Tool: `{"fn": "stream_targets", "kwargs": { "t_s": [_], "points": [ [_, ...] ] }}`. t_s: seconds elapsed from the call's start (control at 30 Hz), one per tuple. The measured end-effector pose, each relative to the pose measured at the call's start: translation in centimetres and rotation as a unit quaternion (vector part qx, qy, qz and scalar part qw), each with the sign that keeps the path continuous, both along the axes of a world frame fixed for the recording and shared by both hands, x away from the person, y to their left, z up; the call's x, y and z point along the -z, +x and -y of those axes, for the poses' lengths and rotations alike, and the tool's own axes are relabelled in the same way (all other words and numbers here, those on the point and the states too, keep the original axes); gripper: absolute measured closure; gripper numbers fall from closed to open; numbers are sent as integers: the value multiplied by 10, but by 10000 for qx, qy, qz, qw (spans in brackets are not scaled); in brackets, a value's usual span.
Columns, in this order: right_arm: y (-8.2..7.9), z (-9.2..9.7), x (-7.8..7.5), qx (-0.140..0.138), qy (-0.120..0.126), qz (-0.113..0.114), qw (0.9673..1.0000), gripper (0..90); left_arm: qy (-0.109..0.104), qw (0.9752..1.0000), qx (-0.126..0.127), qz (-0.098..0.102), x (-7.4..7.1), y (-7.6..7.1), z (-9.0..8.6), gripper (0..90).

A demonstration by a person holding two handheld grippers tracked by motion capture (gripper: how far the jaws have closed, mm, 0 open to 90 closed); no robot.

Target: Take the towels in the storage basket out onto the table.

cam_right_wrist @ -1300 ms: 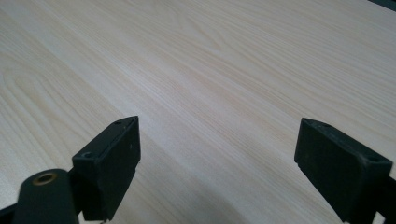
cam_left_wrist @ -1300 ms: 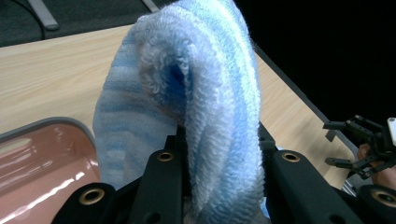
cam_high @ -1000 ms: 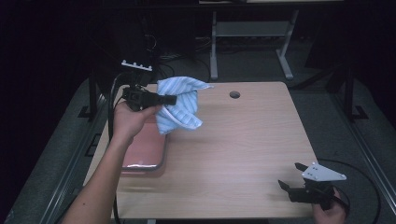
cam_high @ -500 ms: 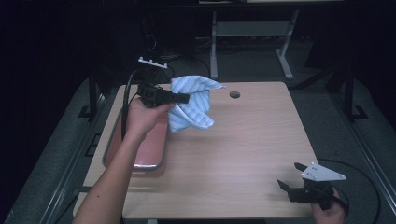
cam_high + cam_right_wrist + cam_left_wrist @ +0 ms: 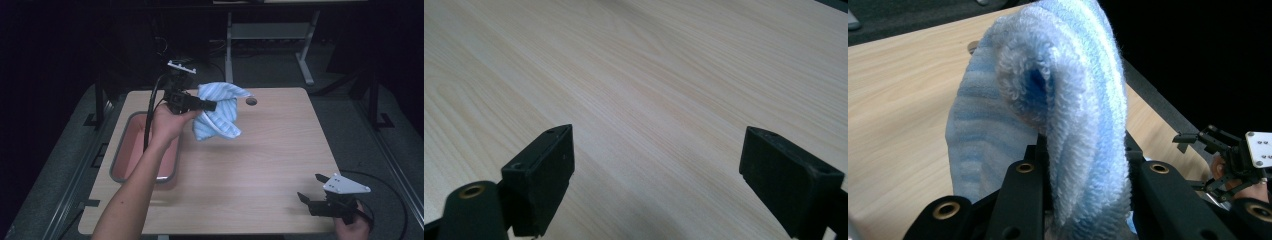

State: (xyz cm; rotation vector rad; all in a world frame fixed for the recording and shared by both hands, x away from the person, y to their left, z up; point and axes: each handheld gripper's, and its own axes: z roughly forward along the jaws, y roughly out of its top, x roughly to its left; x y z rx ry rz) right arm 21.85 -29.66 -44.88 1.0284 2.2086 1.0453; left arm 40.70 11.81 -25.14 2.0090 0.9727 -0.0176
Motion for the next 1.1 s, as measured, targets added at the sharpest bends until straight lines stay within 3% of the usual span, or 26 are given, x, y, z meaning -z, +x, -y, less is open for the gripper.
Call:
{"fn": "stream_targets", "kwargs": {
  "t_s": [0.37,1.1],
  "points": [
    [0,0,-1,-16,7,3,10000,138,56,9997,214,-136,18,8,35,722],
    [-2,0,-2,13,32,51,10000,138,199,9983,388,-386,52,18,74,718]
  ]
}}
